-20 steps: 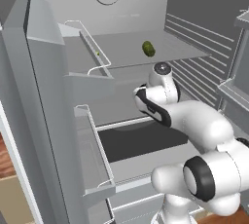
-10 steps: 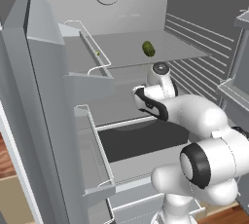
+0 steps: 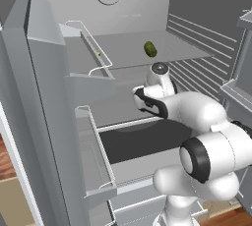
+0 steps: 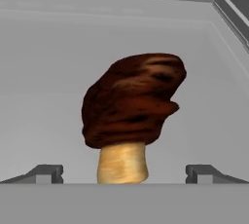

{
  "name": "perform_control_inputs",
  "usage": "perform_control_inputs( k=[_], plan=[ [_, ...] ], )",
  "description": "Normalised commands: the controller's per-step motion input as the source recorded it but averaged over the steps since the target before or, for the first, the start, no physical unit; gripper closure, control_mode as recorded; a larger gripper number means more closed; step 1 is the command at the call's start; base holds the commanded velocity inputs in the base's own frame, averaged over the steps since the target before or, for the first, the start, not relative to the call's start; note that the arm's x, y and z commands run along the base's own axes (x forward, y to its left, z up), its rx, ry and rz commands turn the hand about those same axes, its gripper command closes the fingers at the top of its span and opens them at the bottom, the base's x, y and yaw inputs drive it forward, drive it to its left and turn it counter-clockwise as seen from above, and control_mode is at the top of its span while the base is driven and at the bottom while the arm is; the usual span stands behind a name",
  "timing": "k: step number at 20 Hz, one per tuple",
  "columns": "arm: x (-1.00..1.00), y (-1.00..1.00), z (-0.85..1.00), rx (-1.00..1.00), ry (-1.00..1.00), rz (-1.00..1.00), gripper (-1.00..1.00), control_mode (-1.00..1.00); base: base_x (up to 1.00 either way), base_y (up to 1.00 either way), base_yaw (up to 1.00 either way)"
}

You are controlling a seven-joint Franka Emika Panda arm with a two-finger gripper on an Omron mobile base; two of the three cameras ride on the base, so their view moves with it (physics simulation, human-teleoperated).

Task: Gather the lemon wedge and cucumber from the fridge and place them on a tray on the dining counter. Then gather the fish and steak from the fridge and place them on the other tray.

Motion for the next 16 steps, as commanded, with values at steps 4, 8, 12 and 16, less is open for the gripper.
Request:
perform_control_inputs(
  k=[4,8,12,16],
  plan=[
    [0.00,0.00,-0.13,-0.02,0.00,0.00,-1.00,-1.00,0.00,0.00,0.00],
    [0.01,0.00,-0.14,-0.02,0.00,0.00,-1.00,-1.00,0.00,0.00,0.00],
    [0.14,0.00,-0.12,-0.02,0.00,0.00,-1.00,-1.00,0.00,0.00,0.00],
    [0.32,0.00,-0.10,-0.01,0.00,0.00,-1.00,-1.00,0.00,0.00,0.00]
  ],
)
